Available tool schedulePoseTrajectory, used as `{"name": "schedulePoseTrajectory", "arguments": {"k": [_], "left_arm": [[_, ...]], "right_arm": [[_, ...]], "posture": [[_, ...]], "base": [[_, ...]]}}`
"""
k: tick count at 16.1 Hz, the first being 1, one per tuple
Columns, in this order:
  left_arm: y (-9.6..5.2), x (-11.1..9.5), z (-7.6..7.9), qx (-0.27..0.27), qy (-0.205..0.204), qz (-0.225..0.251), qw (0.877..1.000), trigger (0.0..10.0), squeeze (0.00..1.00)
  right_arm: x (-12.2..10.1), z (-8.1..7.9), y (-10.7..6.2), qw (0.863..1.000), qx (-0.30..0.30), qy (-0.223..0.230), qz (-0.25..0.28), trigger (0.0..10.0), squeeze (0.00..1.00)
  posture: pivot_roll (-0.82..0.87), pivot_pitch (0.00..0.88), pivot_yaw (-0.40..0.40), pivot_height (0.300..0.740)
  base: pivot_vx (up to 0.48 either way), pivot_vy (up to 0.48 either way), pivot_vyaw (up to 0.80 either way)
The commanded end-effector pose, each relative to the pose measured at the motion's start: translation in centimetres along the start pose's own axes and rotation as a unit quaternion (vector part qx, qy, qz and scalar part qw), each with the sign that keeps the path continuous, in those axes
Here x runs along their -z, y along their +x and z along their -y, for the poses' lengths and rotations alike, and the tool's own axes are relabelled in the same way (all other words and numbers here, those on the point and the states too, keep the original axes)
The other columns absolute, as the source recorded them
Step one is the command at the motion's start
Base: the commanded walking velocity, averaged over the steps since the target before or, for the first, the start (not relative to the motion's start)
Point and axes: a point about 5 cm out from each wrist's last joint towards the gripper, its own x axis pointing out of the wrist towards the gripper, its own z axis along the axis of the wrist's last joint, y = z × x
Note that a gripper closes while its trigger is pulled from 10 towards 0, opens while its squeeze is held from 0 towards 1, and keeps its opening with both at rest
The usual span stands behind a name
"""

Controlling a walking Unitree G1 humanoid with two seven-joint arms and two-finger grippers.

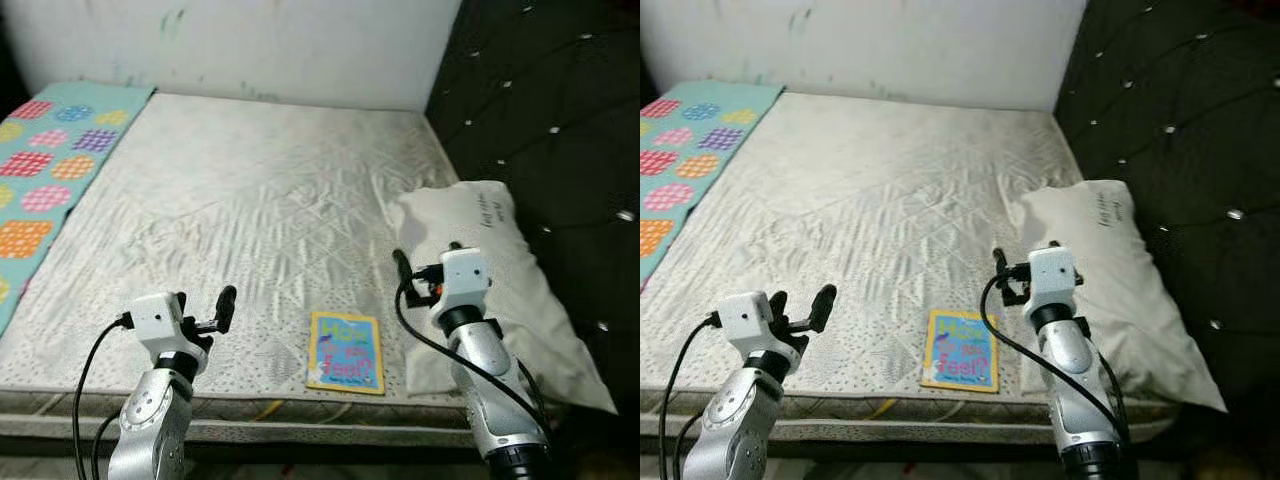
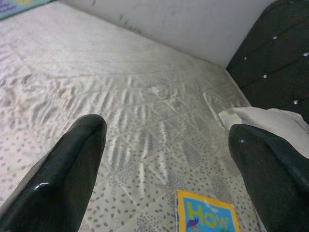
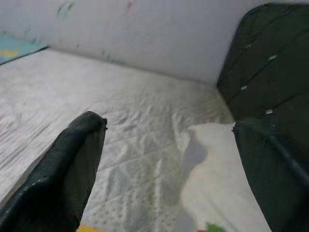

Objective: Clean up the room

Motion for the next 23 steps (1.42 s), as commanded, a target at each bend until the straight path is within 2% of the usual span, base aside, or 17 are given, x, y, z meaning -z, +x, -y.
{"name": "schedulePoseTrajectory", "arguments": {"k": [1,4,7,10,13,15,17,18,21,23], "left_arm": [[0.4,-0.2,0.5,0.010,0.010,0.007,1.000,10.0,0.00],[0.9,-0.6,0.5,0.017,0.023,0.017,0.999,10.0,0.00],[1.4,-0.8,0.4,0.028,0.031,0.017,0.999,10.0,0.00],[1.3,-1.0,0.3,0.013,0.027,0.029,0.999,10.0,0.00],[0.8,-1.1,-0.6,-0.016,0.023,0.043,0.999,10.0,0.00],[0.4,-1.4,-1.0,-0.031,0.026,0.053,0.998,10.0,0.00],[0.3,-1.8,-0.6,-0.017,0.045,0.062,0.997,10.0,0.00],[0.3,-2.1,-0.4,-0.008,0.063,0.068,0.996,10.0,0.00],[-0.6,-2.9,-1.1,-0.012,0.083,0.076,0.994,10.0,0.00],[-1.7,-2.7,-2.2,-0.022,0.091,0.065,0.993,10.0,0.00]], "right_arm": [[-0.1,0.9,0.1,1.000,0.019,0.000,0.007,10.0,0.00],[-0.7,1.3,-0.3,0.998,0.036,0.014,0.039,10.0,0.00],[-0.4,1.3,-0.5,0.998,0.035,0.016,0.040,10.0,0.00],[-0.6,0.3,0.4,0.999,0.002,0.003,0.040,10.0,0.00],[-1.0,-1.0,1.6,0.998,-0.040,-0.001,0.048,10.0,0.00],[-1.1,-2.0,2.3,0.997,-0.058,0.002,0.048,10.0,0.00],[-1.4,-2.5,2.8,0.996,-0.071,0.022,0.052,10.0,0.00],[-1.6,-2.2,2.6,0.996,-0.071,0.019,0.058,10.0,0.00],[-1.6,0.6,0.6,0.997,-0.053,0.001,0.064,10.0,0.00],[-1.4,3.0,-2.1,0.997,-0.044,-0.023,0.057,10.0,0.00]], "posture": [[-0.11,0.000,-0.034,0.740],[-0.12,0.000,0.006,0.740],[-0.13,0.000,0.018,0.740],[-0.11,0.000,-0.023,0.740],[-0.07,0.000,-0.070,0.740],[-0.04,0.000,-0.089,0.740],[-0.04,0.000,-0.084,0.740],[-0.05,0.000,-0.080,0.740],[-0.07,0.000,-0.055,0.740],[-0.09,0.000,-0.038,0.740]], "base": [[0.000,0.000,0.00],[0.000,0.000,0.00],[0.000,0.000,0.00],[0.000,0.000,0.00],[0.000,0.000,0.00],[0.000,0.000,0.00],[0.000,0.000,0.00],[0.000,0.000,0.00],[0.000,0.000,0.00],[0.000,0.000,0.00]]}}
